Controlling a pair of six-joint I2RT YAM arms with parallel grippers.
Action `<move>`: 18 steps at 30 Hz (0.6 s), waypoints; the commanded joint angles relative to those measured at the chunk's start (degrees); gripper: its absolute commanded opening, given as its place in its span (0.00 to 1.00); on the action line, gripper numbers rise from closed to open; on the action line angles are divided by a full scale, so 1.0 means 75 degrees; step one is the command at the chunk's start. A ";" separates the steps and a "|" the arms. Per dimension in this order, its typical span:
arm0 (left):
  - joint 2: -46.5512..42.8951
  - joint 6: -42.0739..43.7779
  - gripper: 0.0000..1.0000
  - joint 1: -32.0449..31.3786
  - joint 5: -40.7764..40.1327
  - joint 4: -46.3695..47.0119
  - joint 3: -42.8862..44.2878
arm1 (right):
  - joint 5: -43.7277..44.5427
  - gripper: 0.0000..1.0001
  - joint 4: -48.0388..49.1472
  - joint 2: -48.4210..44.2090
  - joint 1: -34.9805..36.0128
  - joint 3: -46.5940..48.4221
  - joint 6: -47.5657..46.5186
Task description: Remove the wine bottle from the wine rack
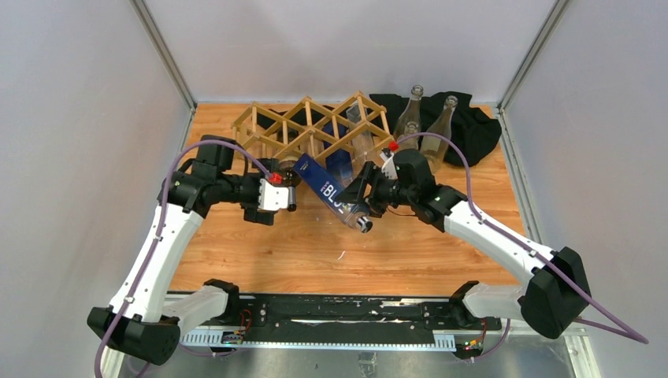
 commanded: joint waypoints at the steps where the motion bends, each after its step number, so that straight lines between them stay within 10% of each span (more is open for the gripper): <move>1: 0.0250 0.0244 1.00 -0.0606 -0.0327 0.0094 0.0101 | -0.0698 0.00 0.1087 -0.0642 -0.0130 0.0431 -0.0073; 18: 0.0493 0.1233 1.00 -0.1849 -0.1451 0.0673 0.0118 | -0.2408 0.00 0.0048 0.0115 0.0103 0.1869 -0.0981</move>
